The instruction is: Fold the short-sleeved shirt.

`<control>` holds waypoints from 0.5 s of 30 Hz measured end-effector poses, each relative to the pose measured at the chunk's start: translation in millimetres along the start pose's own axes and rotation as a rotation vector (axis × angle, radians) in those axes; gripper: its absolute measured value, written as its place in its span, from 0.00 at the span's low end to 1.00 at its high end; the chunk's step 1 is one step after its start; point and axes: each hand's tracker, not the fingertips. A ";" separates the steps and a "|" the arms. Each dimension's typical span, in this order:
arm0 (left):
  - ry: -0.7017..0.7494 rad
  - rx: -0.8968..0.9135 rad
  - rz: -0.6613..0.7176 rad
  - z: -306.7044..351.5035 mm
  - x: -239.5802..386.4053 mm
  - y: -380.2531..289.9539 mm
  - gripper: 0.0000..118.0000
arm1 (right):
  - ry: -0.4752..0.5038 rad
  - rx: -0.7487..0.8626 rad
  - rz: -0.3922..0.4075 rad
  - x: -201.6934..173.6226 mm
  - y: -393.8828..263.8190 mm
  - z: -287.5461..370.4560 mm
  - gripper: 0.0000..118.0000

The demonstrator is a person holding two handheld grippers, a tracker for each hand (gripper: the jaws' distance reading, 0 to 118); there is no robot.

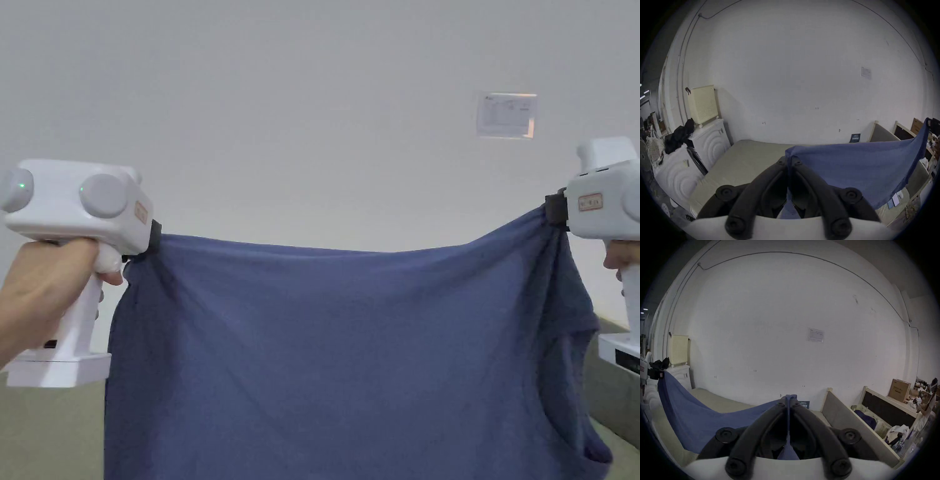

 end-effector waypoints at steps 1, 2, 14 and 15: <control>0.005 0.000 0.002 -4.4 1.4 3.8 0.03 | -0.002 0.000 -0.004 -0.6 2.2 -7.6 0.00; 0.014 0.011 0.003 -6.0 4.3 7.0 0.03 | -0.002 -0.003 -0.010 -0.9 5.5 -17.2 0.00; 0.084 0.025 -0.054 -108.6 42.7 68.3 0.02 | -0.066 -0.031 0.009 -3.0 34.2 -145.1 0.00; 0.091 0.028 -0.054 -116.6 44.5 70.1 0.02 | -0.071 -0.033 0.021 -4.3 33.7 -153.7 0.00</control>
